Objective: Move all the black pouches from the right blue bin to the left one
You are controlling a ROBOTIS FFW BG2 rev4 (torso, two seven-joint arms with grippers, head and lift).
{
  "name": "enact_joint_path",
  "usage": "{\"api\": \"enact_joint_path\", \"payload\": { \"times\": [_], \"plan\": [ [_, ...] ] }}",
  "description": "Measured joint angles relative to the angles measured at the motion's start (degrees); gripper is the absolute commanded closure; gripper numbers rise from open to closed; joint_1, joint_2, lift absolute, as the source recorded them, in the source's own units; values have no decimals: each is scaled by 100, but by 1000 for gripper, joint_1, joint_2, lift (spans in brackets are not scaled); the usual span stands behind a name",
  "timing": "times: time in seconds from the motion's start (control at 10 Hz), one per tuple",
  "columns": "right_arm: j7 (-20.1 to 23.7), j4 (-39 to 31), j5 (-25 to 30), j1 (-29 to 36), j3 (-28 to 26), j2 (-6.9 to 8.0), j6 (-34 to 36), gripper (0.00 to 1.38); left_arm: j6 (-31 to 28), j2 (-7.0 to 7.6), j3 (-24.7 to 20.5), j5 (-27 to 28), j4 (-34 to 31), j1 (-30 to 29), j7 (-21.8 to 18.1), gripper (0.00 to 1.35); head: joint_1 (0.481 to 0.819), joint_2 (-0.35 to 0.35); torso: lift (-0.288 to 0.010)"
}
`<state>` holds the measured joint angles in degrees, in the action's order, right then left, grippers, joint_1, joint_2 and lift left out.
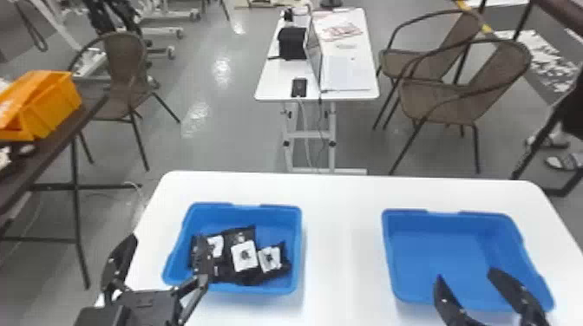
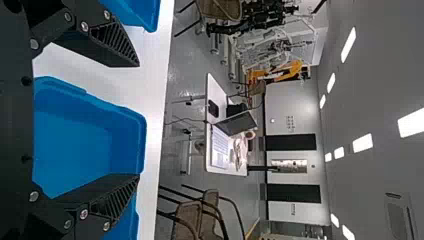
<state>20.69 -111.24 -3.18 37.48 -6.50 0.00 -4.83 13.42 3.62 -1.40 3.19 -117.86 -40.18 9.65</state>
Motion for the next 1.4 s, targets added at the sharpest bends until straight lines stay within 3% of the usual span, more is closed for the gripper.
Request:
{"api": "enact_joint_path", "payload": {
  "times": [0.1, 0.6, 1.1, 1.4],
  "plan": [
    [13, 11, -6, -16, 0, 0, -1, 256, -35, 138, 67, -88, 0, 9, 73, 90, 695, 87, 10],
    [113, 92, -58, -102, 0, 0, -1, 256, -49, 439, 97, -320, 0, 19, 17, 85, 695, 89, 10],
    [197, 168, -106, -184, 0, 0, -4, 256, -134, 455, -12, -430, 0, 105, -421, 85, 695, 84, 10],
    [229, 195, -114, -208, 0, 0, -9, 256, -155, 444, -35, -442, 0, 125, -448, 85, 695, 87, 10]
  ]
}}
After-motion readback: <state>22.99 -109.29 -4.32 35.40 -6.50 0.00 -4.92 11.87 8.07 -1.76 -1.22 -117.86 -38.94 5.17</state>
